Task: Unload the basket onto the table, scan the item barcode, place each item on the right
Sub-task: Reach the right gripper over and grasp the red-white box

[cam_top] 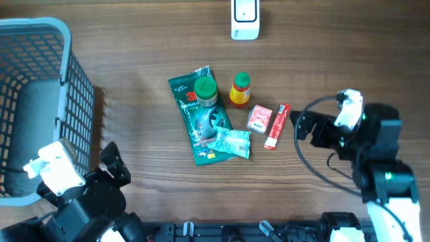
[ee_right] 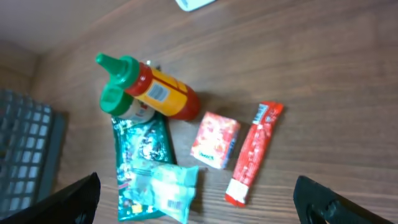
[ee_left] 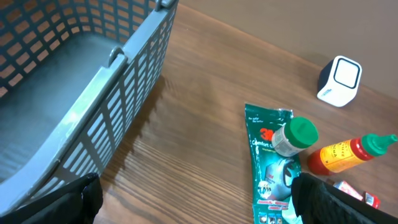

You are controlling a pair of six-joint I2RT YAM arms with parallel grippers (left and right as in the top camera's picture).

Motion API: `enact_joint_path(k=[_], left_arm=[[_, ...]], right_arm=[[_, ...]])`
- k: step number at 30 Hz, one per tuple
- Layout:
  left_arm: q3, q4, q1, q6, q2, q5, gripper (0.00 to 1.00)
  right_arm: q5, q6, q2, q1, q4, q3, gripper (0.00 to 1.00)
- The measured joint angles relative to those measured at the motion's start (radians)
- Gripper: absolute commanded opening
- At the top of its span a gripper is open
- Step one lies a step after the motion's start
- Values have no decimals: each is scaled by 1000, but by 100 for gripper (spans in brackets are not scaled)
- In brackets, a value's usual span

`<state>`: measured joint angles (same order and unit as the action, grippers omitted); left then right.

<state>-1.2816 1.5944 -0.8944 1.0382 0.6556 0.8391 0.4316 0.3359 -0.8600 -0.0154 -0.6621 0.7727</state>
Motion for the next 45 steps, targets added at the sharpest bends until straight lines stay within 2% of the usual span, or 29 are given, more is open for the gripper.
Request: enact_joint_path(k=[9,11,12,18,22,26,29,37,45], left_arm=[[0,0,0,0,0,0,100],[0,0,0,0,0,0,100],[0,0,0,0,0,0,100],[0,0,0,0,0,0,100],[0,-1,0,0,0,0,100],[0,0,0,0,0,0,100],[0,0,0,0,0,0,100],[0,0,0,0,0,0,100],[0,0,0,0,0,0,100]], right_arm=[[136,183,-195,0,-57,18,99],[145,186,-227,0,-63,18,86],[150,172,-242,0,-56,18,86],[143,112,-279,0,-121,90,91],[2,112,-280,1,-273,288,95],[-73,111,-282,1,-309,359,96],[-94,112,-312,2,-325,381,96],[-110,105,-527,87,-334,385,98],[-130,104,-715,93,-333,386,98]])
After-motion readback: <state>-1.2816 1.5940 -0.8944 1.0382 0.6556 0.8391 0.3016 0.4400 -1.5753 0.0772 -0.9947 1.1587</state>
